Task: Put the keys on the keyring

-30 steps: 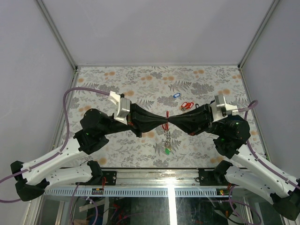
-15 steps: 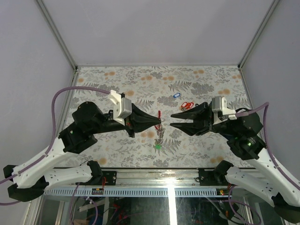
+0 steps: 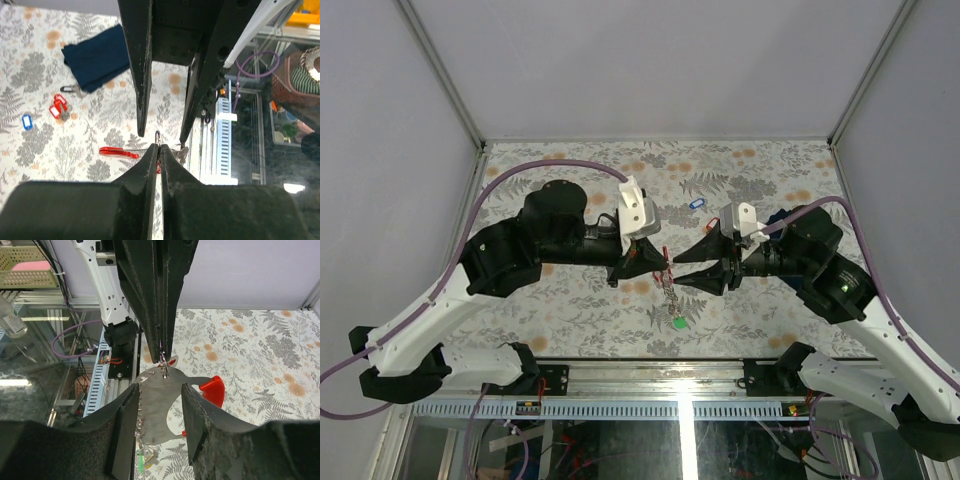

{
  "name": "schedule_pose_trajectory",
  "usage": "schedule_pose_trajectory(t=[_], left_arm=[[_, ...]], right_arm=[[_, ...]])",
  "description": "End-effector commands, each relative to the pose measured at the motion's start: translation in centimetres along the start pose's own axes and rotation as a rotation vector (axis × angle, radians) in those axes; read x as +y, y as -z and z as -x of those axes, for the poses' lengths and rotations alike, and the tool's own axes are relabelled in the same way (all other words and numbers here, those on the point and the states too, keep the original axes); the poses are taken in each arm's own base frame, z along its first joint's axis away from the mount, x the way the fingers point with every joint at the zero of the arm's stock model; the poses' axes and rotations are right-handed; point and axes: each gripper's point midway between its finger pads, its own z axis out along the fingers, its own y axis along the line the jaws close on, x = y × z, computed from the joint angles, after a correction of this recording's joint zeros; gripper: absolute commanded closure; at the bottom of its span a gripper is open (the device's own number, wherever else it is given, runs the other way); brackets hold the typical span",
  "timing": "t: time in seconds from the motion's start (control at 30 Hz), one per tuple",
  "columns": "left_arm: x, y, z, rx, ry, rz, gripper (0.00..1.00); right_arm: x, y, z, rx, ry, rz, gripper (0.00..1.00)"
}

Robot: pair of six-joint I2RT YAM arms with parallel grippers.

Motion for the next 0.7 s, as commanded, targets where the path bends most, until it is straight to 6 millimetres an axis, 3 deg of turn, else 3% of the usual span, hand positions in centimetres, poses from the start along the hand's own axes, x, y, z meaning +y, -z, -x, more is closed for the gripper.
schedule_pose_trajectory(t=[0.0,0.17,0.67], left_arm=[[-0.2,1.2,-1.2,0.122,-0.012,0.009,1.0],[-0.5,0.9,-2.2,0.21,-0.014,0.017,1.0],[-1.1,0.4,-2.2,0.244,-0.032,0.014,1.0]], right_arm=[[0.3,0.4,0.5,-0.012,0.042,0.009,0.54],[0.1,0.1,0.6,-0.059,0.039,-0.001,0.56],[0.1,-1.3,0.1,-0.11,-0.009,0.055,0.63]])
